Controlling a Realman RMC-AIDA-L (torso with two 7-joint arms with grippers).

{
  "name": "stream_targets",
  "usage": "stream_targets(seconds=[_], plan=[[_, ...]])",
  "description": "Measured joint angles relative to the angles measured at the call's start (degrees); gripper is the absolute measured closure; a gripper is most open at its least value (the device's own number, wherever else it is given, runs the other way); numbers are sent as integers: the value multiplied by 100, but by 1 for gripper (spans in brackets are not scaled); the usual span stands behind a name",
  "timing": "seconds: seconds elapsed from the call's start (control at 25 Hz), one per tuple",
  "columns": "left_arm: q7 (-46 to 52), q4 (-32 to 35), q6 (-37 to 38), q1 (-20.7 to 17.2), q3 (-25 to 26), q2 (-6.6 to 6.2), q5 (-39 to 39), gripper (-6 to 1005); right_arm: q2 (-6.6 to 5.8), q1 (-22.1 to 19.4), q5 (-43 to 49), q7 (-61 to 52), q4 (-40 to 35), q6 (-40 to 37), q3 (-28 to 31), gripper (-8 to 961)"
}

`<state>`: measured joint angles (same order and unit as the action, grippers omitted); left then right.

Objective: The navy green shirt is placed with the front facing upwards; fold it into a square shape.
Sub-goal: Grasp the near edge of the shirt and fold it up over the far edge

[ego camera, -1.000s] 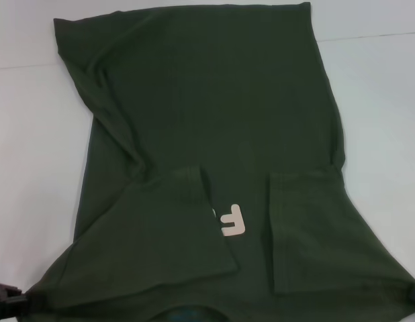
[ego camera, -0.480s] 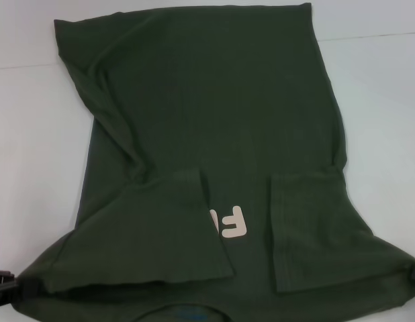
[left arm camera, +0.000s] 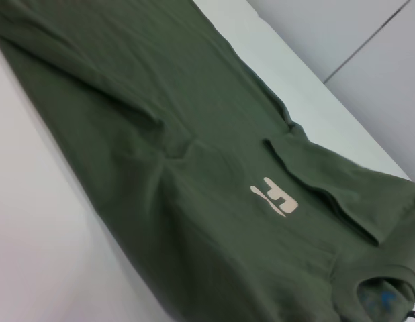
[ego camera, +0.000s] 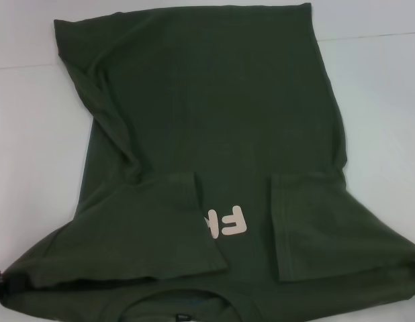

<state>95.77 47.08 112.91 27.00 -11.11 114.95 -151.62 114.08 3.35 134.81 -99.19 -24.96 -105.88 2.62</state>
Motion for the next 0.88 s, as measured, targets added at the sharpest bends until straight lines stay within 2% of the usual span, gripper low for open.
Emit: stream_targets(seconds=[0.24,0.56,0.88], plan=[[-257,68,112,-143,380,-22,13,940,30,-121,0,368,-5,-408,130,924],[-435,136,146,-361,866,-41,19,941,25,-91,2,342,-9,-473,181,922],[-523,220,248,-539,938,-12,20,941,-4,-16,28,357,-9,-547,145,921]])
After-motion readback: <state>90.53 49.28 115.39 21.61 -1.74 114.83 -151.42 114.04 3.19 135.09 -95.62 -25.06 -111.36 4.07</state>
